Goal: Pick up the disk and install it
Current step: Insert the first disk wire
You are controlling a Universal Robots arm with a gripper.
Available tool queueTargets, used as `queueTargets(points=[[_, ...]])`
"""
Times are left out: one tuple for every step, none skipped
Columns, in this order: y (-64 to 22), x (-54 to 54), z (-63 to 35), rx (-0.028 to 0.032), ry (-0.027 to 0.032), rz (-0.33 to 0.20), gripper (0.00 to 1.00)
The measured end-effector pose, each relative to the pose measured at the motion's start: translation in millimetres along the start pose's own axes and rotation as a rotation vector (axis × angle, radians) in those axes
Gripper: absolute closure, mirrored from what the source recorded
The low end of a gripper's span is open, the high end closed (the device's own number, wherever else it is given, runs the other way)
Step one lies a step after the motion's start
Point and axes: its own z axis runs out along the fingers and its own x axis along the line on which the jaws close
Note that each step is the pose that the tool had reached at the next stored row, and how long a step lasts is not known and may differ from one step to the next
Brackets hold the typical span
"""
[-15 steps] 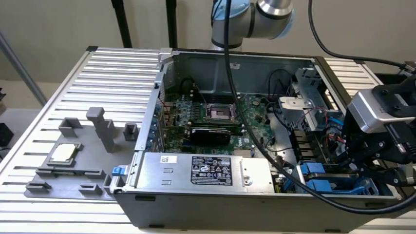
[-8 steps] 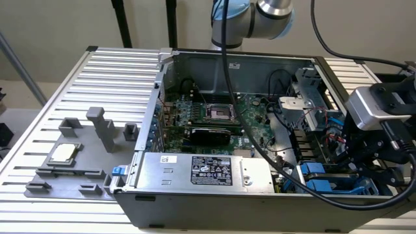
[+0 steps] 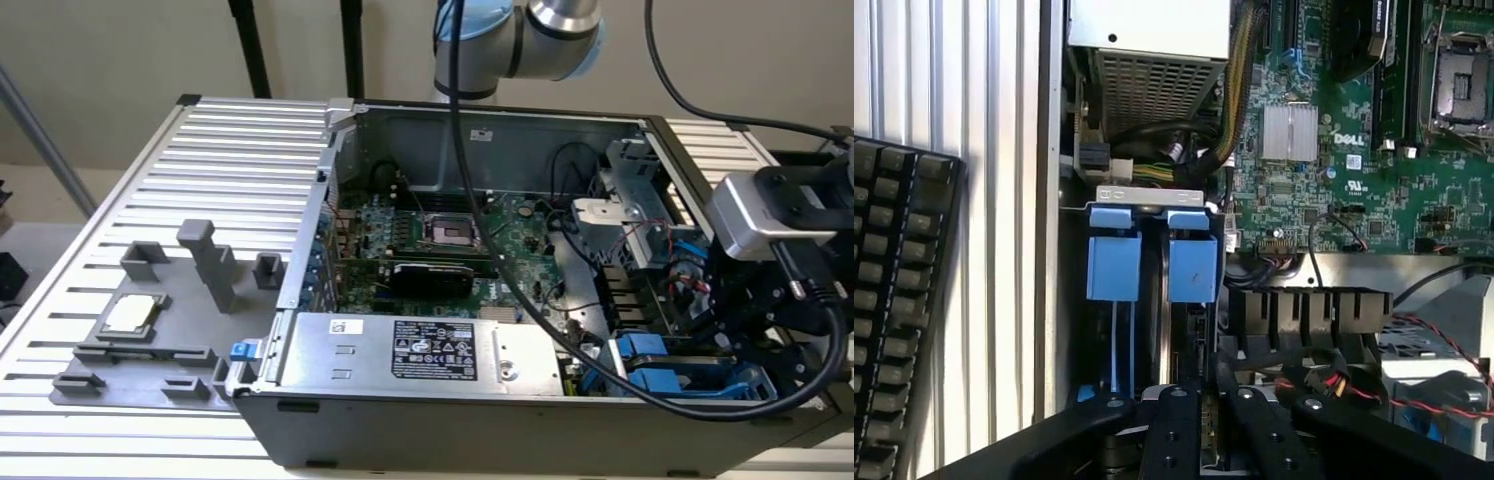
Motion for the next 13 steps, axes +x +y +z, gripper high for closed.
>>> queueTargets(points=[[0.1, 0.0, 0.0, 0.0009, -0.0001, 0.007, 0.84], [0.3, 0.0, 0.0, 0.0019, -0.0003, 0.015, 0.84], [0.5, 0.0, 0.0, 0.0029, -0.0005, 0.022, 0.84], [0.6, 0.0, 0.0, 0.0038, -0.0007, 0.029, 0.84], [0.8, 0.0, 0.0, 0.0047, -0.0008, 0.036, 0.84], [1.0, 0.0, 0.0, 0.0057, -0.0009, 0.043, 0.84], [1.2, 0.0, 0.0, 0.0067, -0.0010, 0.051, 0.84], [1.5, 0.0, 0.0, 0.0075, -0.0012, 0.058, 0.84], [1.7, 0.0, 0.0, 0.0083, -0.0013, 0.064, 0.84], [2.0, 0.0, 0.0, 0.0090, -0.0015, 0.070, 0.84], [2.4, 0.0, 0.0, 0.0095, -0.0017, 0.076, 0.84], [2.7, 0.0, 0.0, 0.0099, -0.0018, 0.081, 0.84], [3.1, 0.0, 0.0, 0.0102, -0.0019, 0.086, 0.84]])
